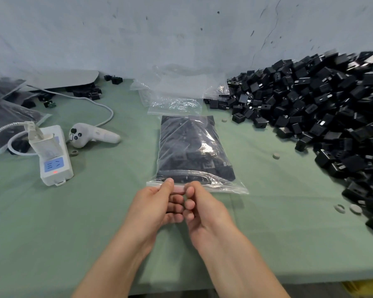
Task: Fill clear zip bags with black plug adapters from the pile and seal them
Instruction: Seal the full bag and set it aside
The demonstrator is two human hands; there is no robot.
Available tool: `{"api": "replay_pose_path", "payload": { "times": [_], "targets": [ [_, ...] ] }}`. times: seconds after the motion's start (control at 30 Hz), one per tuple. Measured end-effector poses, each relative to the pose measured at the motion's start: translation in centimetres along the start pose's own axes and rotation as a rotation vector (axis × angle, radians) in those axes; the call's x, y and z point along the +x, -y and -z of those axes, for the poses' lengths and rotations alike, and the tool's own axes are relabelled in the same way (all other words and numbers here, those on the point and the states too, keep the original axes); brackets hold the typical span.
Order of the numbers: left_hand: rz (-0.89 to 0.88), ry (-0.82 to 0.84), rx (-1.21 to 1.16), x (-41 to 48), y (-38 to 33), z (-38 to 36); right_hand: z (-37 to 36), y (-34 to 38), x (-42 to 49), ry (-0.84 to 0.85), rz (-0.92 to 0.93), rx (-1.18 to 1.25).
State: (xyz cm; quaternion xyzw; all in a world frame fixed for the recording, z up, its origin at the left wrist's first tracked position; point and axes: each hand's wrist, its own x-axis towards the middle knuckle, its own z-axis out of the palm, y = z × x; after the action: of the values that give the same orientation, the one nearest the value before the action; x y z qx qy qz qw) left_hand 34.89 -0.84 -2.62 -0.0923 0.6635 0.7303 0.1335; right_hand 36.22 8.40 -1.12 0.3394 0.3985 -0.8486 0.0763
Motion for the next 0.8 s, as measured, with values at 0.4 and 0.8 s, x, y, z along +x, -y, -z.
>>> {"api": "replay_pose_path", "payload": {
  "times": [0.4,0.8],
  "targets": [
    [-0.024,-0.079,-0.034,-0.2,0.2,0.1,1.4,1.0,0.1,-0.064,0.014,0.025],
    [-0.034,-0.126,-0.08,-0.3,0.1,0.1,2.1,1.7,0.0,-0.124,0.044,0.076]
  ]
}}
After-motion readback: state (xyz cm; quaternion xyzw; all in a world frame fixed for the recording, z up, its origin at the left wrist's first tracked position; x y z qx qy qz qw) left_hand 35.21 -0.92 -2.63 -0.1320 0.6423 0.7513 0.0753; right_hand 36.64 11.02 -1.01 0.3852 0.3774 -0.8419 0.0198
